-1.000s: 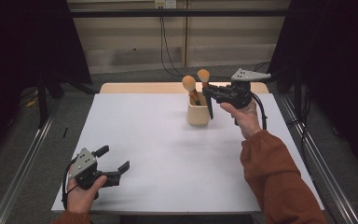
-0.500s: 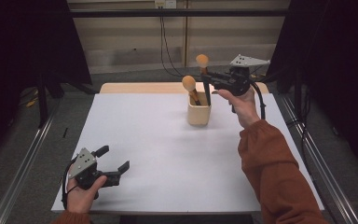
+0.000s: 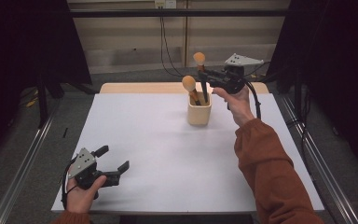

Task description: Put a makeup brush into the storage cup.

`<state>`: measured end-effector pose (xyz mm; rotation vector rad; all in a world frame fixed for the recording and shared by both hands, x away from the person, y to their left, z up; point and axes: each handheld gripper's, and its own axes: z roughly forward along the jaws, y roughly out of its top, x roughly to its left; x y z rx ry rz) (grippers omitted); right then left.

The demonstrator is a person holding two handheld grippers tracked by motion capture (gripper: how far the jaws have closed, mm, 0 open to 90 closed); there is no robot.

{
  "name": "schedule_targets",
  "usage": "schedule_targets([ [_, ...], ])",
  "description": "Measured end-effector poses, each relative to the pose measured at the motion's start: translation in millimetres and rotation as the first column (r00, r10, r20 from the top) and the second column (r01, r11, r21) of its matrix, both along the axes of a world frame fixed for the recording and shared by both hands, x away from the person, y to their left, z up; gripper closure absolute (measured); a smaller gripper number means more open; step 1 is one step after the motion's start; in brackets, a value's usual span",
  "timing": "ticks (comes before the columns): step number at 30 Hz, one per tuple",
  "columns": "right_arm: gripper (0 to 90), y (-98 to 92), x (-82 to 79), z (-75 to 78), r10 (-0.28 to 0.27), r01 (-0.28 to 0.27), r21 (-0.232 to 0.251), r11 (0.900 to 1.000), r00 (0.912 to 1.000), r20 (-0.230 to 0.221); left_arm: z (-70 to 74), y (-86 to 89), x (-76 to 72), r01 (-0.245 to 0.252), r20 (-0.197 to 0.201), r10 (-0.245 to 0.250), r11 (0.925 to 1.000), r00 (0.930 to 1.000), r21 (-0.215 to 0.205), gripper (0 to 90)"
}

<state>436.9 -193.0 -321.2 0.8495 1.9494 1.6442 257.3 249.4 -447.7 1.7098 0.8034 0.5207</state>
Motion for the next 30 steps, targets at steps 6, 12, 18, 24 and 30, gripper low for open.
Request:
schedule_targets([
  [6, 74.5, -1.3, 4.3, -10.3, -0.017, 0.017, 0.014, 1.000, 0.9997, -0.018, 0.0, 0.1, 0.0, 0.000, 0.000, 0.000, 1.0000, 1.0000, 0.002, 3.3],
  [12, 74.5, -0.3, 9.2, -16.5, -0.028, 0.028, 0.010, 1.000, 0.9993, -0.022, -0.2, 0.5, -0.1, -0.001, -0.003, 0.001, 1.0000, 1.0000, 0.001, 3.3],
  [18, 74.5, -0.4, 14.5, -23.3, -0.045, 0.045, -0.004, 0.999, 0.9986, -0.029, -0.2, 0.7, -0.2, -0.001, -0.002, 0.001, 1.0000, 1.0000, 0.001, 3.3],
  [24, 74.5, 0.1, 19.1, -31.2, -0.048, 0.047, -0.018, 0.999, 0.9983, -0.035, -0.3, 0.9, -0.2, -0.002, -0.002, 0.002, 1.0000, 1.0000, 0.002, 3.3],
  [30, 74.5, -1.1, 21.6, -39.9, -0.057, 0.057, -0.008, 0.998, 0.9972, -0.047, -0.4, 1.0, -0.4, -0.002, -0.003, 0.002, 1.0000, 1.0000, 0.002, 3.3],
])
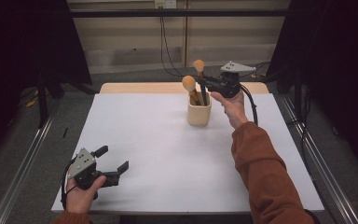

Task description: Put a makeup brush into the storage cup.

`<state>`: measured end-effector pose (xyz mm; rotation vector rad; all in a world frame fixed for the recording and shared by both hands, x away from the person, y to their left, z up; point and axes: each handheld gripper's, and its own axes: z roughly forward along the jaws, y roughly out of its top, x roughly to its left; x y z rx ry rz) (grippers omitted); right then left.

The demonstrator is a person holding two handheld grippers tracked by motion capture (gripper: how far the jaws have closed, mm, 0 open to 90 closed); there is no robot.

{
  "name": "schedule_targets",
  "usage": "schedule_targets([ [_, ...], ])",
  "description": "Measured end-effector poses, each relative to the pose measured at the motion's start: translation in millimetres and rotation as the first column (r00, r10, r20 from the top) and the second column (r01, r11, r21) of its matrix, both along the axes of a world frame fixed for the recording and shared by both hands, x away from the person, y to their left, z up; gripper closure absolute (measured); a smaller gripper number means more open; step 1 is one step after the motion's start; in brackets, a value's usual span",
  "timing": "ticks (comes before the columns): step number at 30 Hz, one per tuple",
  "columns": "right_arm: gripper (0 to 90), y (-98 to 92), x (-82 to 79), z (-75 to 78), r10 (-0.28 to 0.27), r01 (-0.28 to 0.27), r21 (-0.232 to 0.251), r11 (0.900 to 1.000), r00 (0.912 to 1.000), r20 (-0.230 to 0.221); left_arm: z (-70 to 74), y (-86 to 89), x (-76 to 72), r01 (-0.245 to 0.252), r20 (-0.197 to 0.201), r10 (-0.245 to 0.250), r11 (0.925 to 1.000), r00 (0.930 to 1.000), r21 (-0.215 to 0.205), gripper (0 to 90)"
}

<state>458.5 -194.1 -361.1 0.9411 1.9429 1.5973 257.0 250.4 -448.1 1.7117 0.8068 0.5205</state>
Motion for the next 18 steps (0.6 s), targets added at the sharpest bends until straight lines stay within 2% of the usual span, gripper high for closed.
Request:
schedule_targets([
  [7, 74.5, -5.4, 0.9, -10.5, -0.017, 0.018, 0.008, 1.000, 0.9996, -0.020, 0.2, -0.2, -0.2, -0.001, 0.000, 0.001, 1.0000, 1.0000, 0.001, 3.3],
  [18, 74.4, -10.0, 1.0, -29.8, -0.013, 0.015, 0.033, 0.999, 0.9982, -0.059, 0.2, 0.0, -0.3, 0.001, -0.001, -0.001, 1.0000, 1.0000, 0.001, 3.3],
])
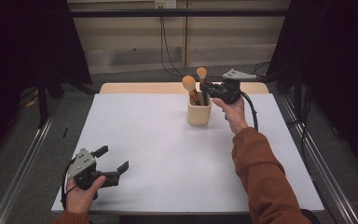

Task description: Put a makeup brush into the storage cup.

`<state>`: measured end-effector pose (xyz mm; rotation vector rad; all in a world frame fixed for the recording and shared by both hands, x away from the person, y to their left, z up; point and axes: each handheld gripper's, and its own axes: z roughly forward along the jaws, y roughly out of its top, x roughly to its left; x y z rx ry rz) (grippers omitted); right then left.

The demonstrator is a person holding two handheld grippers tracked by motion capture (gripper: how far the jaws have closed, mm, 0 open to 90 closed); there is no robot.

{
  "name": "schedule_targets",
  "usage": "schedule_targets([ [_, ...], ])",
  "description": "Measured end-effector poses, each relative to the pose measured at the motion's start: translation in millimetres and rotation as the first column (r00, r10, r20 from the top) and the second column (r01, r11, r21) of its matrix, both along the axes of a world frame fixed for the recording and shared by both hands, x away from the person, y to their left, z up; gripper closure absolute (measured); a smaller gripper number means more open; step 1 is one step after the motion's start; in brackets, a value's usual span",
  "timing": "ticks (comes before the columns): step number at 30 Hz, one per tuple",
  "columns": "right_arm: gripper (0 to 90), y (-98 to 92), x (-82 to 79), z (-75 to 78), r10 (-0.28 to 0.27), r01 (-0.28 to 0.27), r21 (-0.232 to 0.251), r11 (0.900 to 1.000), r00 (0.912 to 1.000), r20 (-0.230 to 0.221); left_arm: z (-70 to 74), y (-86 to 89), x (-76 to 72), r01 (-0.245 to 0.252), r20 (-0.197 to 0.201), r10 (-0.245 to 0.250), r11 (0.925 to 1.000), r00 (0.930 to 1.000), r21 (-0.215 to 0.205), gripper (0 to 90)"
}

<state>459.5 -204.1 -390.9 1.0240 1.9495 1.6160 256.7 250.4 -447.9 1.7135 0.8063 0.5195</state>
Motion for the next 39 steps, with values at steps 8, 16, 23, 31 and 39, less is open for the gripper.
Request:
schedule_targets([
  [8, 74.4, -3.0, -2.5, -13.7, 0.000, 0.000, -0.003, 1.000, 0.9997, -0.023, 0.4, -0.2, 0.0, -0.001, -0.001, 0.001, 1.0000, 1.0000, 0.005, 3.3],
  [16, 73.9, -0.3, -3.8, -21.0, 0.013, -0.014, -0.031, 0.999, 0.9990, -0.044, 0.5, 0.1, -0.1, 0.001, 0.000, -0.001, 1.0000, 1.0000, 0.004, 3.3],
  [23, 68.5, 0.5, -3.9, -22.8, 0.005, -0.007, -0.034, 0.999, 0.9983, -0.057, 0.3, 0.2, 0.2, 0.000, 0.000, 0.000, 1.0000, 1.0000, 0.002, 3.3],
  [31, 52.4, -3.3, -7.8, -23.6, -0.007, 0.005, -0.036, 0.999, 0.9981, -0.062, 0.3, -1.2, 2.0, 0.002, -0.003, -0.002, 1.0000, 1.0000, 0.002, 3.3],
  [39, 27.4, -9.5, -13.3, -23.0, -0.003, 0.000, -0.036, 0.999, 0.9978, -0.067, -0.4, -4.1, 5.4, 0.000, -0.010, 0.000, 1.0000, 1.0000, -0.001, 3.3],
])
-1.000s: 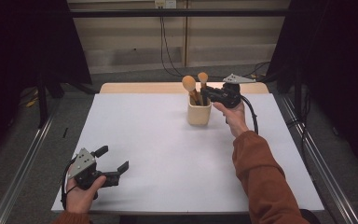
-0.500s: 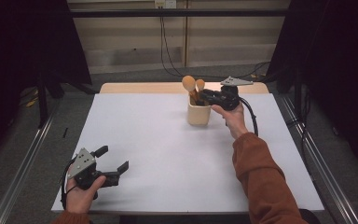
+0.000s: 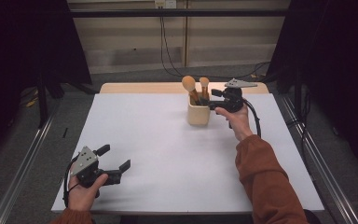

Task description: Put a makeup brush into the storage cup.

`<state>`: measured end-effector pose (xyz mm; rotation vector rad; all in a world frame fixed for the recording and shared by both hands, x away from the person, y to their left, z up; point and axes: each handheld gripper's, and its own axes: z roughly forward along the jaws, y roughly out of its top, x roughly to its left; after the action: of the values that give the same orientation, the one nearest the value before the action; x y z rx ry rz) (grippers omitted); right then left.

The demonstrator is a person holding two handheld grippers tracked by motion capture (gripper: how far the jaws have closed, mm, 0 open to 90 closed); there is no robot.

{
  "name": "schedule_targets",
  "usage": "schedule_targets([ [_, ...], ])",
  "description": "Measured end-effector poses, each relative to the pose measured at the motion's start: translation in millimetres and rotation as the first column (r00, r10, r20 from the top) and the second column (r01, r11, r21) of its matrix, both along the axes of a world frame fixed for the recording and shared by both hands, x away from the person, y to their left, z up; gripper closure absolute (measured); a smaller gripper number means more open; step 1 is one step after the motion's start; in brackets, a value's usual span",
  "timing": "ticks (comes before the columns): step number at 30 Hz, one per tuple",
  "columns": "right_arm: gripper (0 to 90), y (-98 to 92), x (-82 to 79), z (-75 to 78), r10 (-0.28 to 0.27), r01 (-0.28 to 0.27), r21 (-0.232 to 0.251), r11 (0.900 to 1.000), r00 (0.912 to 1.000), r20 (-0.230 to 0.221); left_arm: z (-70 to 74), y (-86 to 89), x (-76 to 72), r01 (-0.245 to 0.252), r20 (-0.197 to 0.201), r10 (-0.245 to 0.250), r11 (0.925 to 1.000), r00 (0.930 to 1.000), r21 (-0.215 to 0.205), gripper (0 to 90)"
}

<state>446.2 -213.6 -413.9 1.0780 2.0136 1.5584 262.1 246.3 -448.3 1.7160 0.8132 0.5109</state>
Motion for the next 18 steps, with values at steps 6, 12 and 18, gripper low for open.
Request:
schedule_targets([
  [6, 10.8, 1.3, -7.7, 2.3, 0.010, -0.010, -0.002, 1.000, 0.9999, 0.010, -0.4, 1.3, 1.1, -0.007, 0.004, 0.007, 1.0000, 1.0000, -0.001, 3.3],
  [12, 2.0, 1.7, -14.0, 1.8, 0.006, -0.006, -0.002, 1.000, 0.9999, 0.012, 0.1, 3.1, -2.0, -0.010, 0.006, 0.010, 0.9999, 0.9999, -0.003, 3.3],
  [18, 3.6, -2.6, -22.2, 3.9, -0.043, 0.043, 0.002, 0.999, 0.9991, 0.004, 0.8, 3.7, -5.6, -0.006, 0.013, 0.006, 1.0000, 0.9999, 0.002, 3.3],
])
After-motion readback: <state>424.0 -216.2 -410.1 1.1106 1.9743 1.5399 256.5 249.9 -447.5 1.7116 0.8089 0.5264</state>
